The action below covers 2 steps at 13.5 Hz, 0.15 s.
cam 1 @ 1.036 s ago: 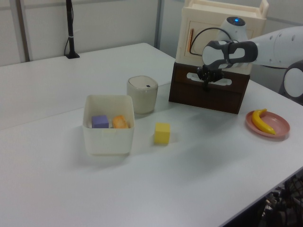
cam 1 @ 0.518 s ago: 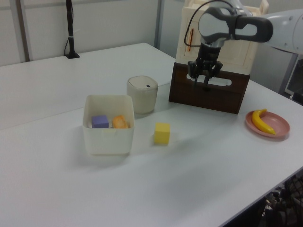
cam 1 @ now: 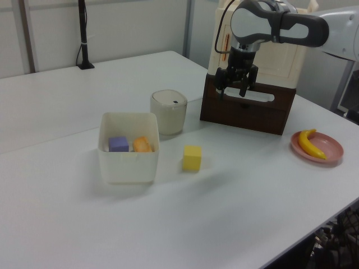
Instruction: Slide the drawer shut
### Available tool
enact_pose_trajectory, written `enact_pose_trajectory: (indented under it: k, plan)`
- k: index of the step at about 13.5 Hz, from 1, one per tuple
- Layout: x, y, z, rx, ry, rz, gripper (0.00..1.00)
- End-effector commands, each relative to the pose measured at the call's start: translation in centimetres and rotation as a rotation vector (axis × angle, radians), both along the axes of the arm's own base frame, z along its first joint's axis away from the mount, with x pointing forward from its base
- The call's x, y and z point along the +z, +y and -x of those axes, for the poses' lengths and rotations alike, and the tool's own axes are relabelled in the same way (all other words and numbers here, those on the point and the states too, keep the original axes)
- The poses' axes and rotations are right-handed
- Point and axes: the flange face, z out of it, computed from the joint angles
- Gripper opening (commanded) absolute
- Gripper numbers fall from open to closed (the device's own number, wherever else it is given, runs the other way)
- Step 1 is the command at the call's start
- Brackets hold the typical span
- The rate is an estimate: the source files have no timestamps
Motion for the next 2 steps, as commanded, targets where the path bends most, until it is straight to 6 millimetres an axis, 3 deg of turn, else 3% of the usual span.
enact_pose_trajectory:
  k: [1, 2]
  plan:
    - [-0.03, -0.36, 0.81, 0.019, 0.011, 0.025, 1.00]
    - [-0.14, -0.36, 0.79, 0.020, 0.014, 0.025, 1.00]
